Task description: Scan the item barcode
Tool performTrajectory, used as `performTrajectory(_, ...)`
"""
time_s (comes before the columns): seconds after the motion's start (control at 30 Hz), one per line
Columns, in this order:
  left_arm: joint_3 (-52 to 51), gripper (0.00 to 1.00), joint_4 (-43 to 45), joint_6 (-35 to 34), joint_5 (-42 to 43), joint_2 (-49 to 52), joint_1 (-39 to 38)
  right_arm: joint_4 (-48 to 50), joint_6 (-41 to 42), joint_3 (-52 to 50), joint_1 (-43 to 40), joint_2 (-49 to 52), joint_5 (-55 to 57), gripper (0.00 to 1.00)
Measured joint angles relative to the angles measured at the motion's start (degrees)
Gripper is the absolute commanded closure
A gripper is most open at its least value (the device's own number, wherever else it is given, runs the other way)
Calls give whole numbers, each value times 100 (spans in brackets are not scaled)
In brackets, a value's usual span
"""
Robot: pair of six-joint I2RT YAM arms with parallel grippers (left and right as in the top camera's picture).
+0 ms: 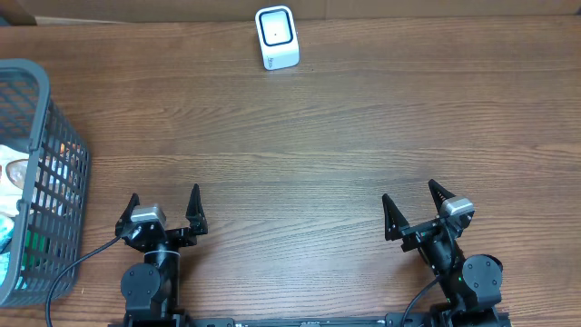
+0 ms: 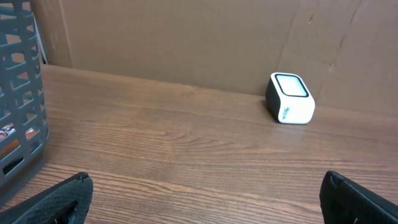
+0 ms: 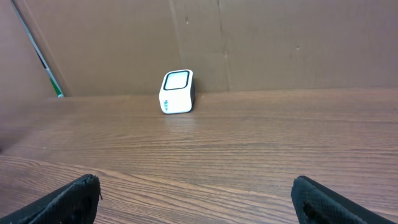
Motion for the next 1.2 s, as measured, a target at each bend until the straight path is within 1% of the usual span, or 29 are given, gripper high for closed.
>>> performTrajectory(0.27, 0, 0, -2, 0, 11, 0, 0, 2, -2, 0, 0, 0, 0, 0)
performTrajectory(0.47, 0, 1, -28, -2, 249, 0, 0, 2, 2, 0, 0, 0, 0, 0)
performTrajectory(0.8, 105, 1, -109, -46, 332, 0, 0, 2, 0, 0, 0, 0, 0, 0)
performTrajectory(1.07, 925, 0, -798, -46, 350, 11, 0, 2, 0, 0, 0, 0, 0, 0)
performTrajectory(1.2, 1443, 0, -1043, -46, 350, 225, 0, 2, 0, 0, 0, 0, -2, 0)
